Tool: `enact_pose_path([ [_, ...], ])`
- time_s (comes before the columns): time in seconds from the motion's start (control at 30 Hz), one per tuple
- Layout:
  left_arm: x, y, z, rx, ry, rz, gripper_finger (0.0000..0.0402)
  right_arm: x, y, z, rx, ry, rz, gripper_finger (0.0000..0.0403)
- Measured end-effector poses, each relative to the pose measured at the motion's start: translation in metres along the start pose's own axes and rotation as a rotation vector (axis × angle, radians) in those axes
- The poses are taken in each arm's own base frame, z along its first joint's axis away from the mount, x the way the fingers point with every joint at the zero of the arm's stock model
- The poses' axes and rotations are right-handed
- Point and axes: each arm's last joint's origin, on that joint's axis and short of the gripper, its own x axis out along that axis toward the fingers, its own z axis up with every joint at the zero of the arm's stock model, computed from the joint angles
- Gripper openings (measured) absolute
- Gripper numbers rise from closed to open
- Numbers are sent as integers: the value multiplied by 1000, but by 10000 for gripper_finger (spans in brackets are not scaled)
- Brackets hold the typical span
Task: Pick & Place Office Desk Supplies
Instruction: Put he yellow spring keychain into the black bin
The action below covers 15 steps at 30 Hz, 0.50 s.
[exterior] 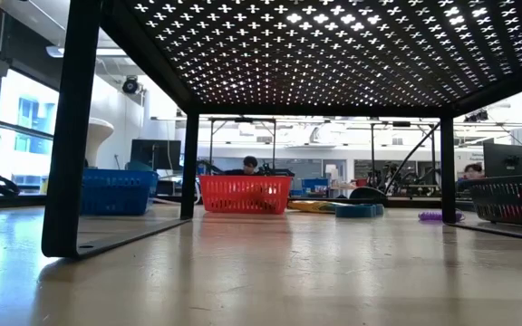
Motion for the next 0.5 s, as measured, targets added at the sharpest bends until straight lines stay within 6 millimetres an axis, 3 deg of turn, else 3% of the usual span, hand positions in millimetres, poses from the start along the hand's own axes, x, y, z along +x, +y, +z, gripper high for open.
enact_pose_path([
  [0.5,0,0,0,0,-1,0,161,0,0,0,-5,-1,-1,4],
])
